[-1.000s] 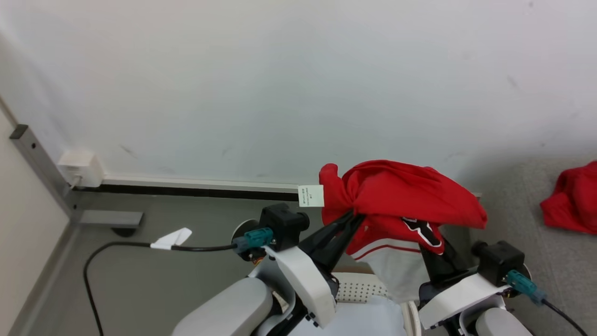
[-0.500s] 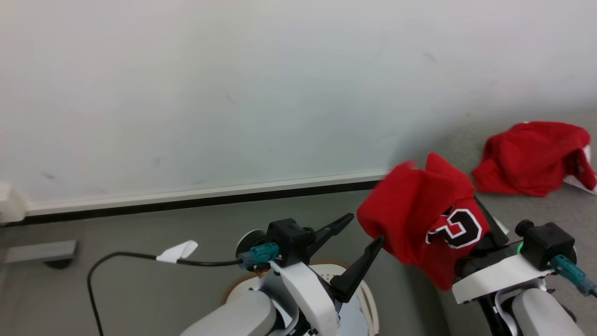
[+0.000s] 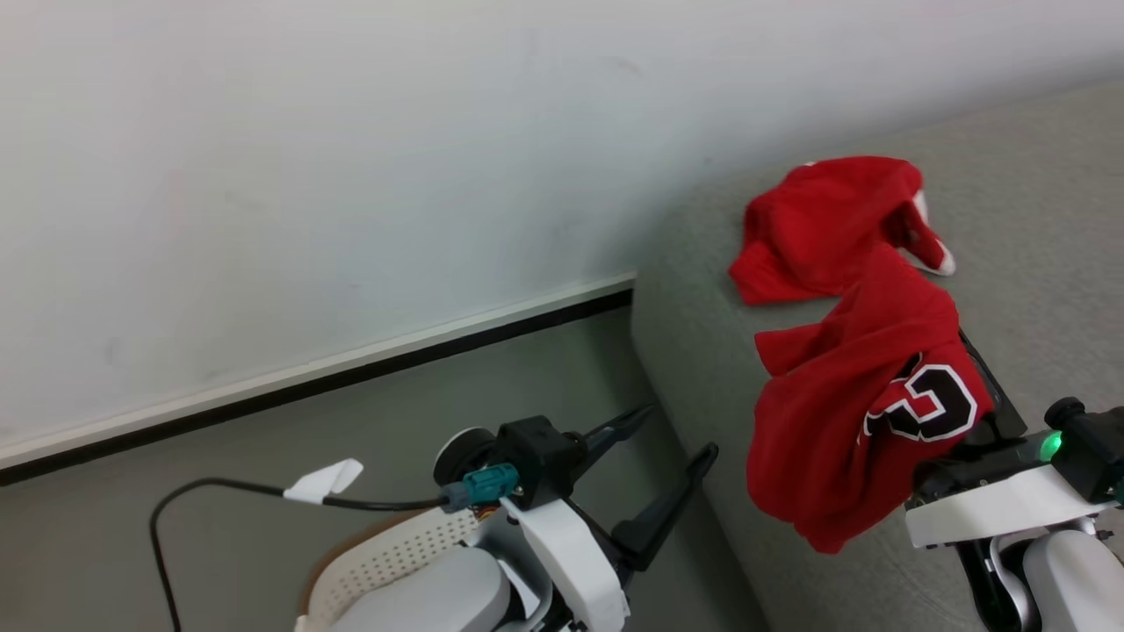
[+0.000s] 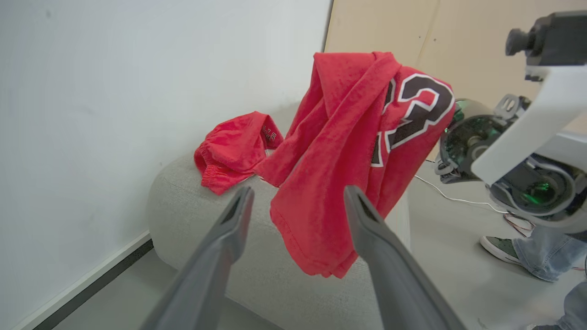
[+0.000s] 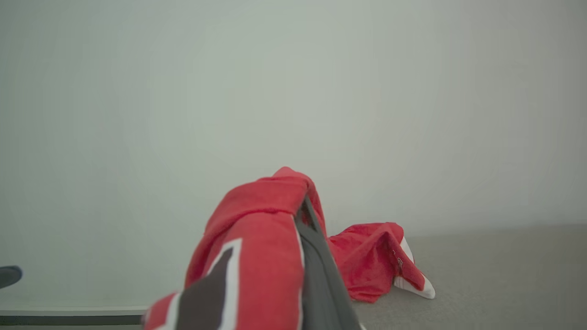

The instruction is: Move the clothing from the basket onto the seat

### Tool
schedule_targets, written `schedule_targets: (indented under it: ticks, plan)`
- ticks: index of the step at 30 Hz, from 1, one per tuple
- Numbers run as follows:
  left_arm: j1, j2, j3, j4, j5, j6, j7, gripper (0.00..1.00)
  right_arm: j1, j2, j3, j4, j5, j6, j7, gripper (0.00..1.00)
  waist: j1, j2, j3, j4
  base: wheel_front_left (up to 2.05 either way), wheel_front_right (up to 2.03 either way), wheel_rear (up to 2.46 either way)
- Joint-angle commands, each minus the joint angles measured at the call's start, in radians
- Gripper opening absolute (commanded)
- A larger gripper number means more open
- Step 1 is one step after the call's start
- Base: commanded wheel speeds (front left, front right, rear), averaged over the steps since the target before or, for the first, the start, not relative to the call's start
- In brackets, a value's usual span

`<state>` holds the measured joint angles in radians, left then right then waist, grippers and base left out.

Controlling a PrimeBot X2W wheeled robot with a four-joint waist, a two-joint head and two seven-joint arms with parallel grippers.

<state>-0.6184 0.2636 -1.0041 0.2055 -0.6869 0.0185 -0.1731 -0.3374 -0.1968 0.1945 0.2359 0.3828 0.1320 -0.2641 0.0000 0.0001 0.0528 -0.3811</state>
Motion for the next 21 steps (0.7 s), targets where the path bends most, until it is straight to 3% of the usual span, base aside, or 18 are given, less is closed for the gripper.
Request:
schedule_targets:
  ticks: [1, 11, 21]
  plan:
    - [-0.009, 0.009, -0.001, -0.003, 0.014, -0.001, -0.007, 1.00, 0.015, -0.005, -0.011, -0.012, -0.005, -0.003, 0.000, 0.00, 0.0000, -0.0001, 0.019, -0.052, 0.00, 0.00, 0.00]
    - [-0.020, 0.018, -0.010, 0.003, 0.032, 0.003, -0.017, 1.00, 0.048, 0.012, -0.038, -0.049, -0.019, -0.003, 0.000, 0.00, 0.0000, -0.0001, 0.040, -0.146, 0.00, 0.00, 0.00]
    - [-0.056, 0.036, 0.007, -0.007, 0.036, 0.008, -0.021, 1.00, 0.003, -0.004, -0.081, -0.084, -0.025, -0.003, 0.000, 0.00, 0.0000, -0.0001, 0.108, -0.142, 0.00, 0.00, 0.00]
